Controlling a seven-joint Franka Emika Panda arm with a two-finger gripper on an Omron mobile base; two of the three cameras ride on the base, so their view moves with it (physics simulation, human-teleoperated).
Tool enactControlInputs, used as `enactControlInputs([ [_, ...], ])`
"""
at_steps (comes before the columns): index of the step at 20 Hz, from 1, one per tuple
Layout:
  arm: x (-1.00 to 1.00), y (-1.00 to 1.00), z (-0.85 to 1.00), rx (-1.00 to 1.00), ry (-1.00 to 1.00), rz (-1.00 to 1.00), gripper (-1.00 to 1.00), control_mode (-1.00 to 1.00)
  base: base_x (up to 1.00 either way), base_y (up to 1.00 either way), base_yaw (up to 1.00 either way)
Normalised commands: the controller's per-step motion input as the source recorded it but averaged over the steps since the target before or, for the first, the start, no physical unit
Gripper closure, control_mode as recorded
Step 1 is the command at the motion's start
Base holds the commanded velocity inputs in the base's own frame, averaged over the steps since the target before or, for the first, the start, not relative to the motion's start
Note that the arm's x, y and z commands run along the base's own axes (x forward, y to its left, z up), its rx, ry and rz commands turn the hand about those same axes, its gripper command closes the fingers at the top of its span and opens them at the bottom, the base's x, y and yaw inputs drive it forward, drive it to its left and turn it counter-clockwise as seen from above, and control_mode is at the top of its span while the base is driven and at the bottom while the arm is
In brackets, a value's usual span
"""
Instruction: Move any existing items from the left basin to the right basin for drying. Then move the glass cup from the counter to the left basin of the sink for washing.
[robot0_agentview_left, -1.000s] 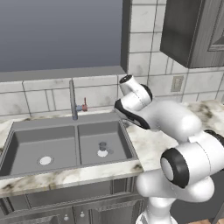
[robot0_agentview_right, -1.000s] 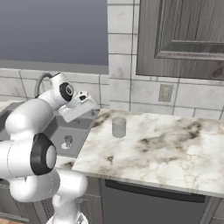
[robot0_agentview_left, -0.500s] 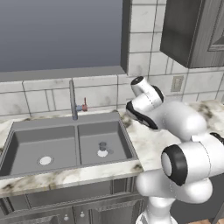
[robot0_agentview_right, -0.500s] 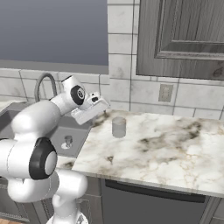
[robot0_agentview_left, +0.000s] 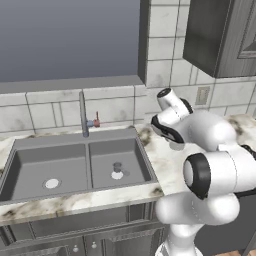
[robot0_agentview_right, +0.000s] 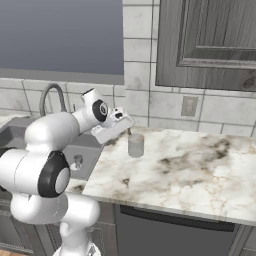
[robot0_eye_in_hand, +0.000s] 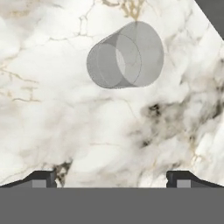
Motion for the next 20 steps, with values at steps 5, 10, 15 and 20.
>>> enactControlInputs([
  [5, 0.3, -0.05, -0.27, -0.02, 0.07, 0.0, -1.0, -1.0, 0.0, 0.0, 0.0],
  [10, 0.17, 0.0, -0.2, -0.02, 0.03, 0.01, -1.0, -1.0, 0.0, 0.0, 0.0],
  [15, 0.23, -0.05, -0.01, -0.03, 0.0, 0.0, -1.0, -1.0, 0.0, 0.0, 0.0],
  [20, 0.22, -0.03, -0.01, -0.03, 0.0, 0.0, -1.0, -1.0, 0.0, 0.0, 0.0],
])
